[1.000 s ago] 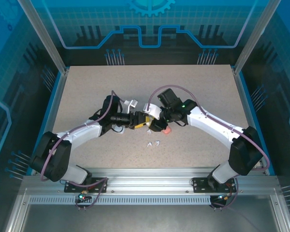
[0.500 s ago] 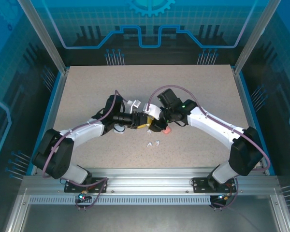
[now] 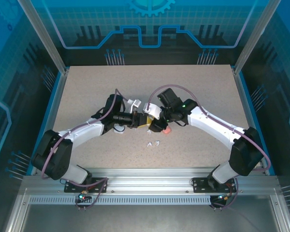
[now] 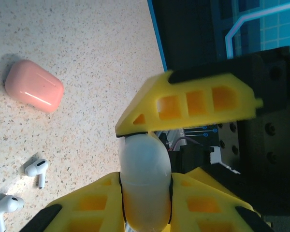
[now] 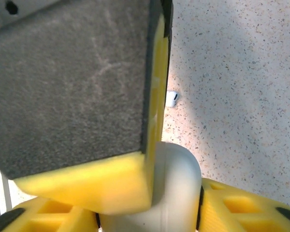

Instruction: Insert the wireless bluetooth earbuds into the charging case

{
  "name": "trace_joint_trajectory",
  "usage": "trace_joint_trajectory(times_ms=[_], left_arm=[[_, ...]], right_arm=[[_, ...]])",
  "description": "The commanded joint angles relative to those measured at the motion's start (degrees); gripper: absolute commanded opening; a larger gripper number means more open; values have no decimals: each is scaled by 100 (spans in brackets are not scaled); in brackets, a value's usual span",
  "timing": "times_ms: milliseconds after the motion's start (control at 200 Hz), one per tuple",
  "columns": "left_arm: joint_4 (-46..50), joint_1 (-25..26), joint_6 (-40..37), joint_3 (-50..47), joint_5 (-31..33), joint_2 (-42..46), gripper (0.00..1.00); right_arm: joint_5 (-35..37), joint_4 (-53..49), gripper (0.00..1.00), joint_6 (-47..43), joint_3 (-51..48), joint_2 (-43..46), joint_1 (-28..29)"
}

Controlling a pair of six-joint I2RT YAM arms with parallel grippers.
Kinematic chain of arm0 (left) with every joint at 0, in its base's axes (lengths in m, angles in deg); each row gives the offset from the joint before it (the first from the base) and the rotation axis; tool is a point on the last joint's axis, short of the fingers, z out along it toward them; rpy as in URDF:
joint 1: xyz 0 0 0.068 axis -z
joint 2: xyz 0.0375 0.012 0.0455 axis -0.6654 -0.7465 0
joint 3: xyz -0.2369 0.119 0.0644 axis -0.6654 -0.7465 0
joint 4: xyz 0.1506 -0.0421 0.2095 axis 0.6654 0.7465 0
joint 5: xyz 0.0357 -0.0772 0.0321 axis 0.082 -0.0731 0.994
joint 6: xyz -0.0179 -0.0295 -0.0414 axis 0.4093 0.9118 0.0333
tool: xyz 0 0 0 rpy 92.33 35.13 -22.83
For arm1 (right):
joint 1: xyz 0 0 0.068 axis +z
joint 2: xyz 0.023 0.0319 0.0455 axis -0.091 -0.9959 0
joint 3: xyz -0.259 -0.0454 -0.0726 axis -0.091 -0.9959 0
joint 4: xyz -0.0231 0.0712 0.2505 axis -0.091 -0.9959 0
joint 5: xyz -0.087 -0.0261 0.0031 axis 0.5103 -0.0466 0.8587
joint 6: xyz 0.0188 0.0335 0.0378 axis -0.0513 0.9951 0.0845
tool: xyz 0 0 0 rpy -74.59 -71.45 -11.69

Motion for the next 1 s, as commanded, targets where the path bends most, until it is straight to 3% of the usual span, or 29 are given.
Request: trace_joint_trajectory(times_ms=[0, 160, 405, 710, 995], left_arm=[[93, 64, -573, 145, 68, 443, 11], [86, 74, -1109, 38, 493, 852, 7], [-315, 74, -2241, -459, 1200, 1618, 0], [-935, 183, -3598, -1045, 1203, 2406, 0], [-906, 223, -4197, -1221, 1159, 2785, 0]], right_arm=[[-175, 26, 62, 189, -9, 438, -33], [-622, 176, 79, 345, -375, 1101, -288], [-1253, 551, 88, 552, -1016, 2128, -716], [-1260, 1029, 86, 612, -1103, 2312, -591], [-1934, 480, 73, 75, -403, 1622, -409]])
